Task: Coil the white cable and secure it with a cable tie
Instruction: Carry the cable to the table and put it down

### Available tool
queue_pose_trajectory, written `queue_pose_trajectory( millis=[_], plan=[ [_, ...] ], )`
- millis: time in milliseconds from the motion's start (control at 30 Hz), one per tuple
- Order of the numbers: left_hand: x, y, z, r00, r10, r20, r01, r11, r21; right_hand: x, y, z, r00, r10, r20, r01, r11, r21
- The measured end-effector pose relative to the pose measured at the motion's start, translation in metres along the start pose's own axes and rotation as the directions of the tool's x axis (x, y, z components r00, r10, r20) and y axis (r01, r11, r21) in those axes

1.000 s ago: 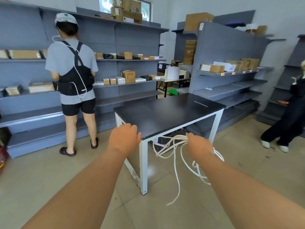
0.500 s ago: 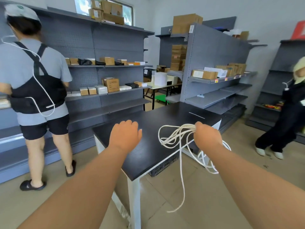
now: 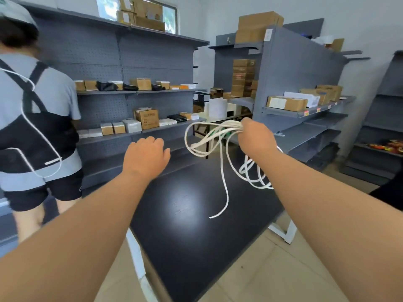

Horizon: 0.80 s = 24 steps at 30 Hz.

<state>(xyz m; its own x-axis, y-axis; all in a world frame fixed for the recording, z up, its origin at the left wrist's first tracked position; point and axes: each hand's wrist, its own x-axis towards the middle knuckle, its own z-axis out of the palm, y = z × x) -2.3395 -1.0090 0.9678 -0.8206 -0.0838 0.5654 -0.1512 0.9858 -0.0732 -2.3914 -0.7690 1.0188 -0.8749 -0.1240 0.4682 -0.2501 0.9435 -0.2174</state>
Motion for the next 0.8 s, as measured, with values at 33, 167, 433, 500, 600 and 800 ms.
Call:
queue_pose_trajectory(
  millis=[33, 167, 433, 500, 600, 800],
  plan=[
    [0.007, -0.009, 0.007, 1.000, -0.031, -0.004, 0.031, 0.999, 0.011, 0.015, -0.008, 0.010, 1.000, -0.024, -0.006, 0.024, 0.999, 0.039],
    [0.027, -0.045, 0.039, 0.986, -0.165, 0.014, 0.164, 0.984, 0.074, 0.068, -0.039, 0.068, 0.987, -0.149, 0.065, 0.131, 0.967, 0.218],
    [0.057, -0.083, 0.108, 0.899, -0.437, 0.040, 0.418, 0.880, 0.224, 0.144, -0.073, 0.225, 0.797, -0.487, 0.357, 0.327, 0.845, 0.423],
    [0.066, -0.079, 0.125, 0.861, -0.506, 0.049, 0.483, 0.845, 0.232, 0.154, -0.064, 0.265, 0.727, -0.552, 0.408, 0.381, 0.818, 0.431],
    [0.077, -0.062, 0.154, 0.809, -0.582, 0.086, 0.548, 0.799, 0.248, 0.163, -0.039, 0.319, 0.603, -0.629, 0.491, 0.465, 0.777, 0.424],
    [0.080, -0.026, 0.214, 0.731, -0.666, 0.149, 0.603, 0.732, 0.316, 0.188, 0.033, 0.391, 0.356, -0.664, 0.658, 0.635, 0.688, 0.352]
  ],
)
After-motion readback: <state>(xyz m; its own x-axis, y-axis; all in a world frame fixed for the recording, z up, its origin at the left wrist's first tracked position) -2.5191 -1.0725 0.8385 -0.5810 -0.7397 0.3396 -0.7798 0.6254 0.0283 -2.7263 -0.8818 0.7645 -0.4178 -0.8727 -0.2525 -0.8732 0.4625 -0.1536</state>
